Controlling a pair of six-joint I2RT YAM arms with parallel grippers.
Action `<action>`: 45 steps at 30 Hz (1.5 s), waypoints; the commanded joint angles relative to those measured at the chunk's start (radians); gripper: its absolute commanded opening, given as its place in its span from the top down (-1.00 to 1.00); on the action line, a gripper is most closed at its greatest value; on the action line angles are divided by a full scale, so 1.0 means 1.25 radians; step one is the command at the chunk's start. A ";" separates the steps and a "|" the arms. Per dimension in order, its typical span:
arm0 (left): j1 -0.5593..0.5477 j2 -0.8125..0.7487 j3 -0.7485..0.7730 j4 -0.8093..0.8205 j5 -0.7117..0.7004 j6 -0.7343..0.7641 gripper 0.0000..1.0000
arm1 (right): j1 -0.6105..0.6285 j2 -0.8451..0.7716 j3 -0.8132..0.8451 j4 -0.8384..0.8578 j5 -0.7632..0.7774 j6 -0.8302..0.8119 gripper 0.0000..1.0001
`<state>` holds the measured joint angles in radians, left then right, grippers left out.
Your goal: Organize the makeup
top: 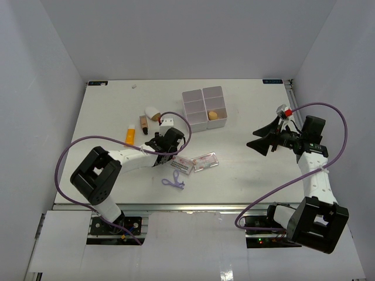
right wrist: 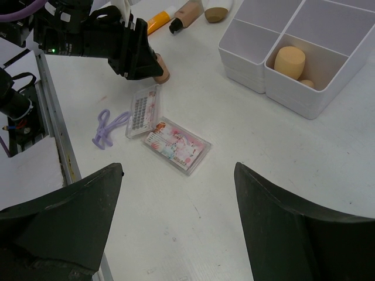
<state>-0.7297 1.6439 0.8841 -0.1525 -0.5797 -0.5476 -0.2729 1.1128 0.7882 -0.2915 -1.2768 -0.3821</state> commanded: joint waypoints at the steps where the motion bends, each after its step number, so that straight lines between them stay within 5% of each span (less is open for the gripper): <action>1: -0.004 -0.036 0.026 -0.012 -0.044 -0.002 -0.02 | -0.013 -0.015 -0.010 -0.018 -0.045 -0.012 -0.66; 10: -0.008 -0.067 0.065 -0.017 -0.001 0.027 0.64 | -0.016 -0.023 -0.013 -0.022 -0.045 -0.017 -0.66; 14: -0.011 -0.078 0.150 -0.013 0.091 0.065 0.76 | -0.016 -0.020 -0.015 -0.022 -0.044 -0.018 -0.65; 31: -0.012 0.256 0.610 -0.038 0.189 0.139 0.79 | -0.016 -0.020 -0.017 -0.021 -0.046 -0.020 -0.64; 45: -0.014 0.312 0.640 -0.045 0.140 0.110 0.74 | -0.016 -0.014 -0.017 -0.021 -0.047 -0.020 -0.64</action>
<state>-0.7418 2.0407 1.6300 -0.2336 -0.3666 -0.3970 -0.2878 1.1034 0.7704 -0.3157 -1.3056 -0.4000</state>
